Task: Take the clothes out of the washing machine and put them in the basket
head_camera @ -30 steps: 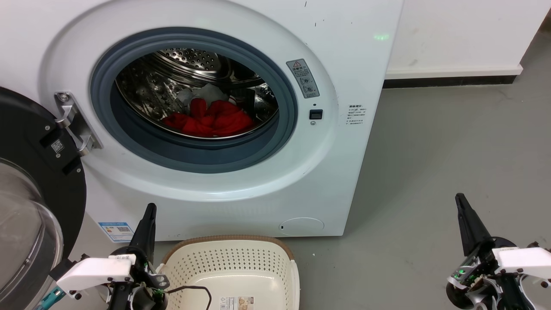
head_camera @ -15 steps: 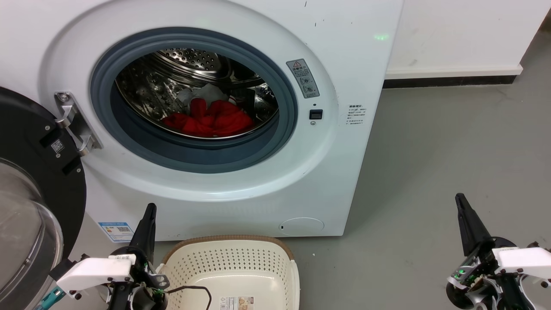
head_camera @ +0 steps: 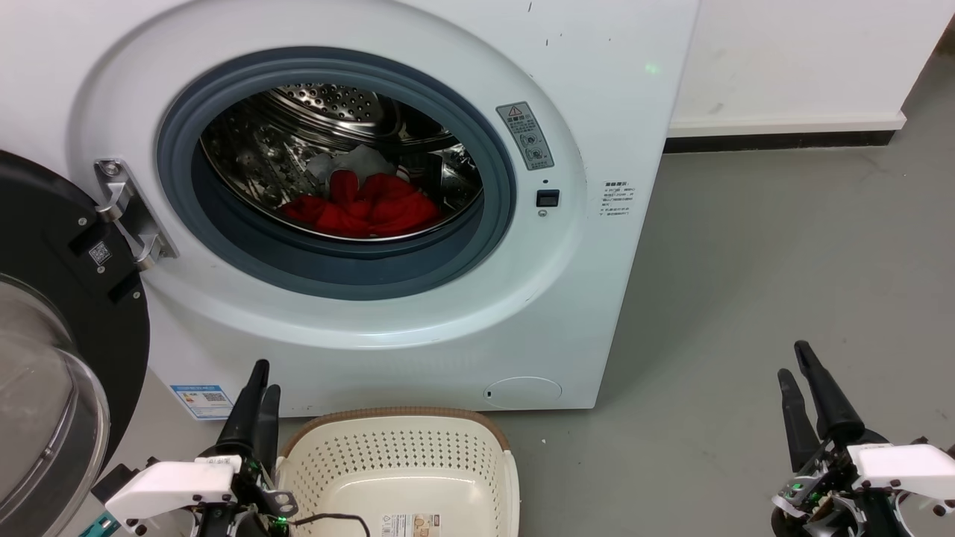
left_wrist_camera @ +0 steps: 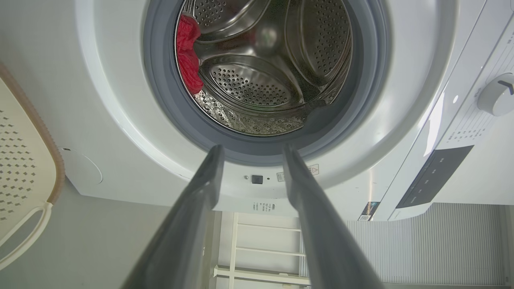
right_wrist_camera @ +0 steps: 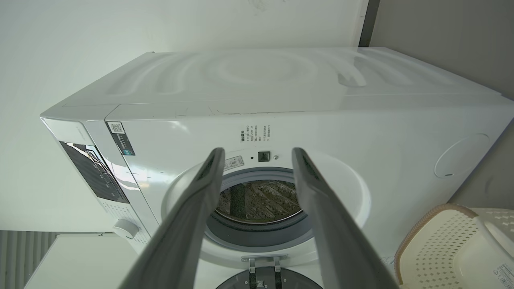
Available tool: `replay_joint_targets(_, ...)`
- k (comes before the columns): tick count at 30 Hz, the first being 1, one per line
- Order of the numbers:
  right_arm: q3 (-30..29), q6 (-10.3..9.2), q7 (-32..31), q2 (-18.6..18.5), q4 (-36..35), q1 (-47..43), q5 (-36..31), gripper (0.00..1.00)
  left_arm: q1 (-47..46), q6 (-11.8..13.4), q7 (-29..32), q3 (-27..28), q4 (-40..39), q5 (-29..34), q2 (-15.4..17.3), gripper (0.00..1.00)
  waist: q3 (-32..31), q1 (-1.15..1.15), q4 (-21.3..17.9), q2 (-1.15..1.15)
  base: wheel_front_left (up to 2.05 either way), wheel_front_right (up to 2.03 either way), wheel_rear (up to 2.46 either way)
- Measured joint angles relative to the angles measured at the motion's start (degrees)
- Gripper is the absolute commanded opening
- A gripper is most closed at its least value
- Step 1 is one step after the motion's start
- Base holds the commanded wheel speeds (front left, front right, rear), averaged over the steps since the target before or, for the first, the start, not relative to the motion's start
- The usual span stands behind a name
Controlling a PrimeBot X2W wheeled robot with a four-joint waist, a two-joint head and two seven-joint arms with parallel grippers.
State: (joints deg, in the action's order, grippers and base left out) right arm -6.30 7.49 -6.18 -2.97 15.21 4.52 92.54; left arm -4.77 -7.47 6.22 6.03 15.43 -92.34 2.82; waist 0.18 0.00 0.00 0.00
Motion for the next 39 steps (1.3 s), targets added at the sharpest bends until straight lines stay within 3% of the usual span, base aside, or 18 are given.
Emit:
replay_joint_targets(9,1.6,0.00,2.6,0.0,-1.1,-0.1,-1.5,1.00,-0.1,0.0,-2.7,-2.3,-0.9,1.0,0.0,1.00,0.0,0.00,0.1,0.00,0.00,0.00,0.00)
replay_joint_targets(17,2.3,0.00,4.7,0.0,-2.3,-0.5,-6.7,1.00,-0.3,0.0,-4.7,-3.6,-2.6,5.1,0.0,1.00,0.0,0.00,0.2,0.00,0.00,0.00,0.00)
replay_joint_targets(39,3.3,0.01,9.4,0.1,-7.0,-2.4,-39.6,1.00,-1.5,0.0,-9.5,-6.2,-4.8,31.3,0.0,1.00,-0.2,0.00,0.3,0.00,0.00,0.00,0.00)
